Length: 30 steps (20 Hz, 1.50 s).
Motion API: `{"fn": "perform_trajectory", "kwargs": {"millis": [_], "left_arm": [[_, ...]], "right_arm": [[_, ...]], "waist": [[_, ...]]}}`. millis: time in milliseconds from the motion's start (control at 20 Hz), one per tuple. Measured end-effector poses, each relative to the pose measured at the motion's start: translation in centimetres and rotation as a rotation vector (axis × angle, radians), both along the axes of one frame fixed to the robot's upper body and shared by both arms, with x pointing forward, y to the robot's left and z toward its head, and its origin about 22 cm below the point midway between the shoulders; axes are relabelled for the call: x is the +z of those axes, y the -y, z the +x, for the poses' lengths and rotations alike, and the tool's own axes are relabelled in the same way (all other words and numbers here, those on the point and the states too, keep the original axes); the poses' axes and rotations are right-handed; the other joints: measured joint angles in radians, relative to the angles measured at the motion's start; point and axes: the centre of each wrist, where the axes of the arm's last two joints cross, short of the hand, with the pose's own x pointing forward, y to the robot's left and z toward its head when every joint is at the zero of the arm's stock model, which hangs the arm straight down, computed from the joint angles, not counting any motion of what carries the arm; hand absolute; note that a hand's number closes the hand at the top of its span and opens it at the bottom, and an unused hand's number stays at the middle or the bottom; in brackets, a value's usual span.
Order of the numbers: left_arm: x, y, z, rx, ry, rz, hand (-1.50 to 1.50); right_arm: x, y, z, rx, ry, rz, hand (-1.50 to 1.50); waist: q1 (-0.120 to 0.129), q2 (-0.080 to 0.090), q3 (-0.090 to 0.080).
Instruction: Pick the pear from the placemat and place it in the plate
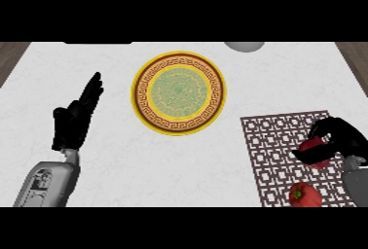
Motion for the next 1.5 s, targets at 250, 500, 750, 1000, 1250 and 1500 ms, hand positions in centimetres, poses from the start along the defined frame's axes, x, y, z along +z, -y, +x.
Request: {"fn": "perform_trajectory", "kwargs": {"millis": [250,500,750,1000,1250,1500], "left_arm": [[-0.4,0.1,-0.3,0.016,-0.007,0.002,0.0],[-0.2,-0.2,-0.3,0.016,-0.008,0.006,0.0],[-0.3,-1.0,-0.3,0.021,-0.01,0.008,0.0],[0.4,-1.1,0.1,0.008,-0.006,0.004,0.0],[0.0,-0.8,-0.1,-0.004,-0.005,-0.002,0.0],[0.0,-0.1,0.1,-0.009,-0.003,0.005,0.0]], "right_arm": [[0.1,-5.0,-2.6,-0.055,0.043,-0.061,1.5],[1.7,-11.3,-5.2,-0.118,0.141,-0.146,1.5],[5.7,-14.2,-7.0,-0.091,0.418,-0.211,1.5],[9.3,-17.4,-7.7,-0.015,0.63,-0.215,1.5],[11.7,-21.5,-6.5,0.066,0.729,-0.144,1.5],[12.5,-24.3,-3.1,0.105,0.714,-0.045,1.5]], "waist": [[-0.012,-0.004,-0.001],[-0.015,-0.005,-0.001],[-0.015,-0.006,0.0],[-0.004,-0.003,0.0],[0.005,0.0,0.0],[0.01,0.003,0.001]]}}
